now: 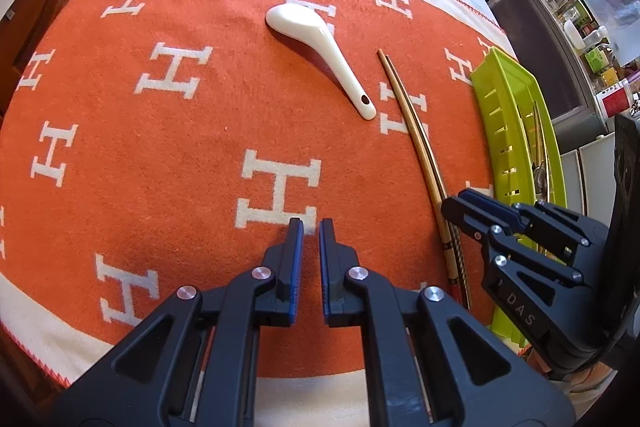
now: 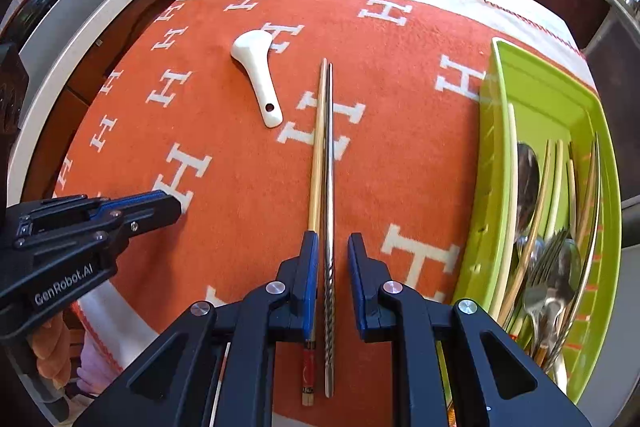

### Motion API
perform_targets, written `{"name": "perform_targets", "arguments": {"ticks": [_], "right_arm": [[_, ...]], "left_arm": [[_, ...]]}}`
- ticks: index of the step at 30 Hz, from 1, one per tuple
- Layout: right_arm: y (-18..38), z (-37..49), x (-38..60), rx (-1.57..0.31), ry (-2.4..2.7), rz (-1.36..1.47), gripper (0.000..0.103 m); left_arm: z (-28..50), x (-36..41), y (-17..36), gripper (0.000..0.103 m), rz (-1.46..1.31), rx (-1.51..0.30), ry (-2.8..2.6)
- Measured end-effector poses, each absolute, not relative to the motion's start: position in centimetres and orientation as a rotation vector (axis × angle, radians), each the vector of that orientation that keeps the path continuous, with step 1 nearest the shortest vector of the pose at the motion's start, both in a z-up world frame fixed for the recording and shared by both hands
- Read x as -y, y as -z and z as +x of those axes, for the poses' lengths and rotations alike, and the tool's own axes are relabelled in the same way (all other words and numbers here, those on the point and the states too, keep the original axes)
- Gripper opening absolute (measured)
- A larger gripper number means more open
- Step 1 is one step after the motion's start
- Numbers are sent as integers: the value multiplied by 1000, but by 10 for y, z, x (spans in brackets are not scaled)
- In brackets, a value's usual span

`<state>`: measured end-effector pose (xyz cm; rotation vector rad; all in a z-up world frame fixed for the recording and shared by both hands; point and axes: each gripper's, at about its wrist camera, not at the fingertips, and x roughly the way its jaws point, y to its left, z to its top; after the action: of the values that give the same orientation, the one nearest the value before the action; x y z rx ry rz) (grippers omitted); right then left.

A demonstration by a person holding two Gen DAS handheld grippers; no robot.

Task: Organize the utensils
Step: 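Lower the right tool onto another steel chopstick and close on it, then carry the steel chopstick to the tray while the left tool grasps a wooden chopstick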

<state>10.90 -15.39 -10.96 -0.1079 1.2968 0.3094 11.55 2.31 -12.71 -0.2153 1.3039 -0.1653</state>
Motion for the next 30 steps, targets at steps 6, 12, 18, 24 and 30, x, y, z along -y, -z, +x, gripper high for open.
{"name": "perform_targets", "arguments": {"ticks": [6,12,18,24,30], "right_arm": [[114,119,151,-1324,-284,-141,15],[118,117,146,-1312,-285,-198,15],[117,111,146,-1288,-282,-143,5],[106,104,167,-1276,-284,15,5],[83,89,191,-1223,-292,115,5]], "left_arm": [[116,-25,127,4,-220,-1303,173],[116,-23,131,4,-220,-1313,175],[116,-14,127,4,-196,-1307,186],[117,0,123,4,-190,-1311,211],[122,28,121,4,-195,-1318,257]]}}
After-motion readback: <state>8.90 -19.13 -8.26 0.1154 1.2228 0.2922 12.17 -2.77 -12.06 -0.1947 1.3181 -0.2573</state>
